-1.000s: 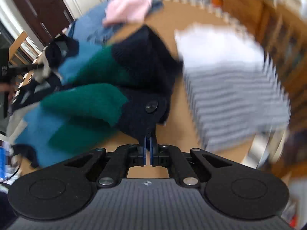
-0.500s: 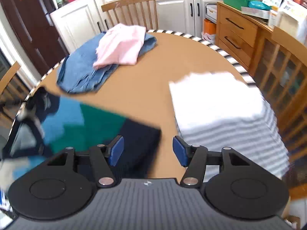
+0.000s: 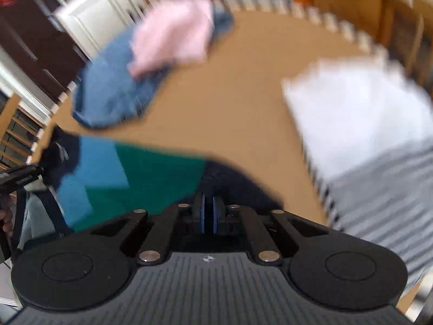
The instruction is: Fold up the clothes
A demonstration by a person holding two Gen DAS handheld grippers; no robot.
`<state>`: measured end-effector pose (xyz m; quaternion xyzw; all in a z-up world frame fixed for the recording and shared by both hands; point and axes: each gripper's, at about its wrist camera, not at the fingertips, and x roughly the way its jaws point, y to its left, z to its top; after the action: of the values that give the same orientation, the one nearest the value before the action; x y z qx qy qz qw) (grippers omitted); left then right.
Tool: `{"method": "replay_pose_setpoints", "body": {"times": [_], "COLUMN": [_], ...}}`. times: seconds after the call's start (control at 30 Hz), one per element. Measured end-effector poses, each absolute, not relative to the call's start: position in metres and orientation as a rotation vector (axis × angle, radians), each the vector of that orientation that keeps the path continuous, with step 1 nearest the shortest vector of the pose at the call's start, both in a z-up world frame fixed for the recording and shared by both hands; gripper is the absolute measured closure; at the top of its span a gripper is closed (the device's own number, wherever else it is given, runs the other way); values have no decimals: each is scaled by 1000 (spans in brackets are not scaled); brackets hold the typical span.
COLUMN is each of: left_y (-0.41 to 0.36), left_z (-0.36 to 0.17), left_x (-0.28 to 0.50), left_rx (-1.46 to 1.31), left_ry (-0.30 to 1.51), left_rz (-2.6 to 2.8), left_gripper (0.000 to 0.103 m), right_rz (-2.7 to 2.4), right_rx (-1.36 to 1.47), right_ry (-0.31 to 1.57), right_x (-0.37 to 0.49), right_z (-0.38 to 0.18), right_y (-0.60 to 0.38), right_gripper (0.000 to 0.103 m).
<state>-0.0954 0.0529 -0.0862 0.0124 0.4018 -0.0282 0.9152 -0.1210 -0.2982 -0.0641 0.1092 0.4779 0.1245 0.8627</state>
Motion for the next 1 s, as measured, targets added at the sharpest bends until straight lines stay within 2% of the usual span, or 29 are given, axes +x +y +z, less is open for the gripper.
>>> {"method": "replay_pose_setpoints", "body": {"times": [0.17,0.27,0.3,0.33,0.37,0.4,0.43,0.47,0.53,0.7,0.87,0.93,1.0], "left_y": [85,100,102,104,108,112,117,124,139,158,98,76,62], "left_z": [-40,-33,-35,-38,-42,-45,-49,-50,-49,-38,-54,-64,-72], "left_x": [-76,-44,-37,-32,-29,-28,-27,-30,-41,-86,-167,-201,-233], "left_rx": [-57,-89,-87,-87,-98,-115,-132,-153,-192,-376,-286,-272,-320], "left_ry": [650,630,623,616,627,645,664,657,626,665,846,929,984], "left_rz": [29,112,137,163,179,192,205,207,213,178,-65,-106,-87], "left_gripper": [92,92,92,92,89,81,77,71,60,60,59,57,46], "right_rz": [289,193,129,64,-8,-51,-41,-13,34,222,366,395,396], "right_rx": [156,175,213,252,305,364,406,438,473,219,-8,-62,-130], "right_ry": [819,819,868,916,995,1048,1038,1008,947,910,905,926,950], "right_x": [-53,9,28,46,60,65,61,56,43,-4,-97,-126,-144], "right_z": [-2,-11,-26,-40,-57,-70,-75,-76,-76,-69,-72,-80,-93], "right_y": [-293,-286,-289,-292,-298,-306,-314,-321,-335,-342,-340,-338,-335], "right_gripper": [98,97,86,53,36,39,49,48,39,37,38,40,40]}}
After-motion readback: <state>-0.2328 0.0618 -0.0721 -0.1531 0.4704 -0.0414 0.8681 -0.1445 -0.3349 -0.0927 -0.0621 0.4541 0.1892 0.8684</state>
